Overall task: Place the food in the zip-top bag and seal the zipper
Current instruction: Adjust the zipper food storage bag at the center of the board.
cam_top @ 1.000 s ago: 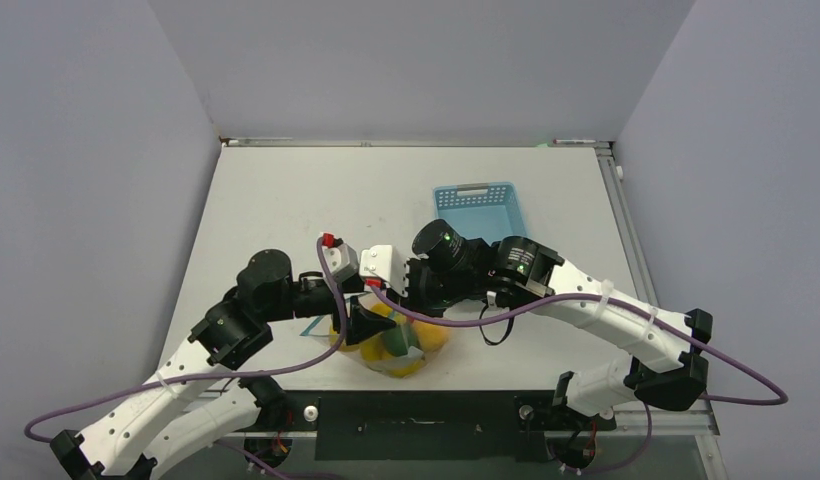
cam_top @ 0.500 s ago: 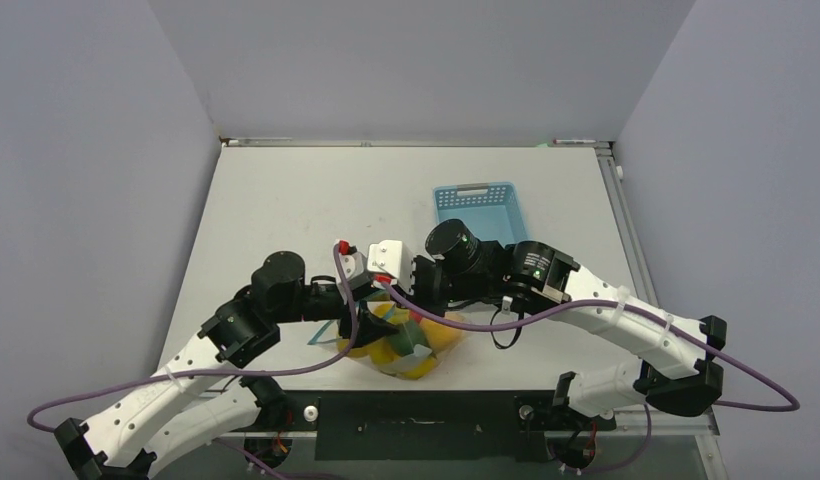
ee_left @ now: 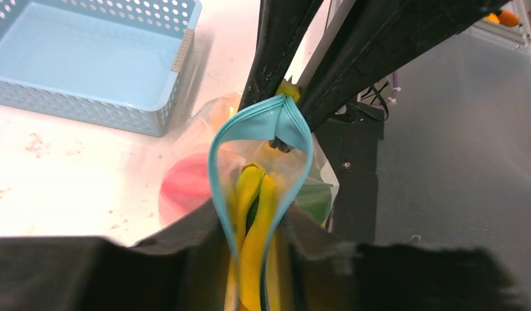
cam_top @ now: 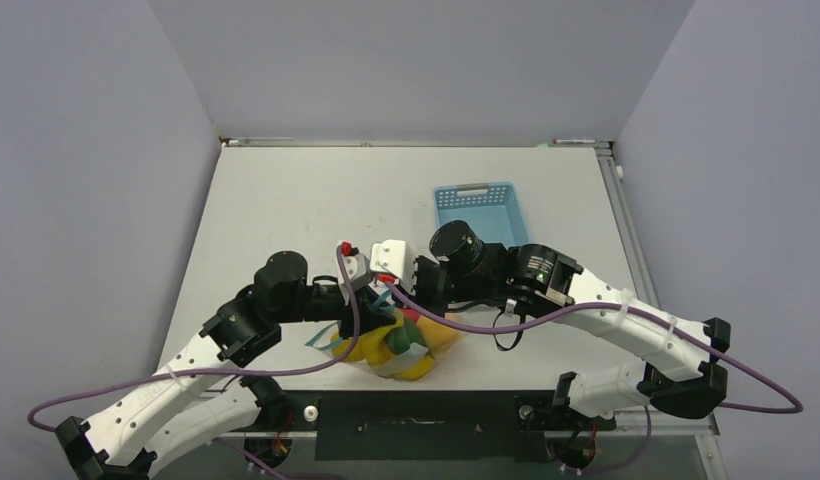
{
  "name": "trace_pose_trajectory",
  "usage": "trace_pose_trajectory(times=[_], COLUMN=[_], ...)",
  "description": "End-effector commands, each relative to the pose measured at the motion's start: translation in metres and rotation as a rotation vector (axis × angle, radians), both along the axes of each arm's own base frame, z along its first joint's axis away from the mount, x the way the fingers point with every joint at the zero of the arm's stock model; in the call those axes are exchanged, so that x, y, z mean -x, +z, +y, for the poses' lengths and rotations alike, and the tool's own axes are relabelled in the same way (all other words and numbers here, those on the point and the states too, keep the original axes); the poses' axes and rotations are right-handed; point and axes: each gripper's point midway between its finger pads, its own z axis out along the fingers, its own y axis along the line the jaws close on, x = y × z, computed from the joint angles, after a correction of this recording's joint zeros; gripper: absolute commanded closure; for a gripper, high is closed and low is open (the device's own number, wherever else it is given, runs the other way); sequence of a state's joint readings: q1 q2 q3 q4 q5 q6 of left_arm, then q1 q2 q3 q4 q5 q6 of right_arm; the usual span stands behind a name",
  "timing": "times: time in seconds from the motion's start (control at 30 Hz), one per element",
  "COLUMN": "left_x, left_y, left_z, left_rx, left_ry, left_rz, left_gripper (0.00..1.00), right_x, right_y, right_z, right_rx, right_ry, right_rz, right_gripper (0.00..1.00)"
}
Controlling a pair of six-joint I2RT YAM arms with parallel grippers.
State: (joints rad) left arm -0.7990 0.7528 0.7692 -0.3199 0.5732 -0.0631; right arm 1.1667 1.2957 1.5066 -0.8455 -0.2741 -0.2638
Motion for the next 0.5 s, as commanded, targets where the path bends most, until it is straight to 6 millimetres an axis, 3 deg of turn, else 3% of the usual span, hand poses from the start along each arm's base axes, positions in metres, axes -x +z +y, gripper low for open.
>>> trace_pose_trajectory(times=[0.0,0.07,0.23,0.47], left_x=[0.005,0.006,0.011,0.013], left_y=[0.009,0.010,0.014,0.020], left_z=[-0.001,-0.001,0.001,0.003], left_rx=[0.024,0.023,0.032,0.051], left_ry=[-0.031,-0.039,-0.056,-0.059], left_rz=[-0.030,-0.034,-0.045,-0.062], left_gripper=[0.86,1.00,1.00,1.00], right_x=[-0.008,-0.010,-0.012,-0.013], right_y=[0.025,0.024,0.028,0.045], right_z=[0.006,0.005,-0.002,-0.013], right_rx=[-0.095,-0.086,-0.080,-0.181], right_ry=[-0.031,-0.046,-0.062,-0.061], right_rz=[-0.057,-0.061,-0.080,-0.173], right_gripper=[0.90,0.88,0.84,0.47])
